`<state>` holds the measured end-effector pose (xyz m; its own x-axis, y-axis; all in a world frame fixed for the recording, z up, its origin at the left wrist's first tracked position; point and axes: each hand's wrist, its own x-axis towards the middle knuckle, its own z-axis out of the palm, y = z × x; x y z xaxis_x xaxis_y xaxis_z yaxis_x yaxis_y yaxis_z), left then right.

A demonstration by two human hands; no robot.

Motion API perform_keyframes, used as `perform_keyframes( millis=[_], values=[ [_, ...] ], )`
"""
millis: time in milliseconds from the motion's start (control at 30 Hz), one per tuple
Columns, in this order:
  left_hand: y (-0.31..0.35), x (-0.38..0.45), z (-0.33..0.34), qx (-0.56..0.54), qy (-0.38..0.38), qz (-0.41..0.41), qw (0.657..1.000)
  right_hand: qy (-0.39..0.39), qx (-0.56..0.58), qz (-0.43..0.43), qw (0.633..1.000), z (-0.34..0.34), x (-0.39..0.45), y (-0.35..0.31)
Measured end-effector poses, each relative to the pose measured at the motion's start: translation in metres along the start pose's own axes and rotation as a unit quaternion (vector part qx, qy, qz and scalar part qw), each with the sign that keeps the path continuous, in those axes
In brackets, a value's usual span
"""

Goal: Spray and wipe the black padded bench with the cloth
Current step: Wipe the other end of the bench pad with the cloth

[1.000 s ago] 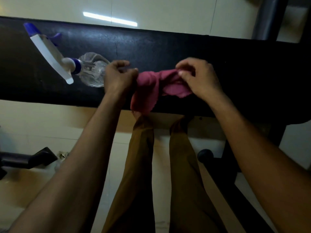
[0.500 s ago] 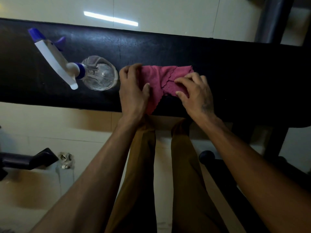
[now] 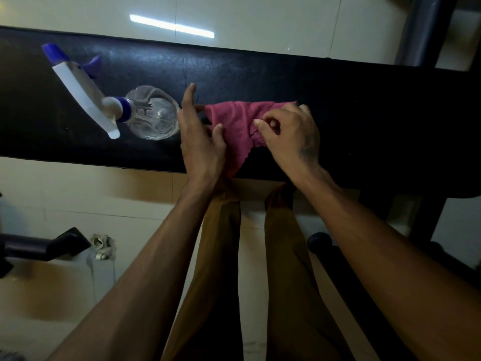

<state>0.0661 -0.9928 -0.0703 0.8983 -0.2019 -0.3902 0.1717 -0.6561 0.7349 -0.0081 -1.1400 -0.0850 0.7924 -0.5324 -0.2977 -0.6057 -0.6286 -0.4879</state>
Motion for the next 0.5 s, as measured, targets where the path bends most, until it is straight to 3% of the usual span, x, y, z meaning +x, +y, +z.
perform_keyframes(
  millis=[300,500],
  values=[
    [0.004,-0.008,-0.006,-0.088,0.017,-0.063,0.994,-0.049,-0.004,0.033,0.998,0.007,0.004,-0.018],
    [0.010,-0.008,-0.005,-0.080,-0.010,-0.059,0.995,-0.240,0.061,0.079,0.966,-0.041,0.026,0.004]
  ],
)
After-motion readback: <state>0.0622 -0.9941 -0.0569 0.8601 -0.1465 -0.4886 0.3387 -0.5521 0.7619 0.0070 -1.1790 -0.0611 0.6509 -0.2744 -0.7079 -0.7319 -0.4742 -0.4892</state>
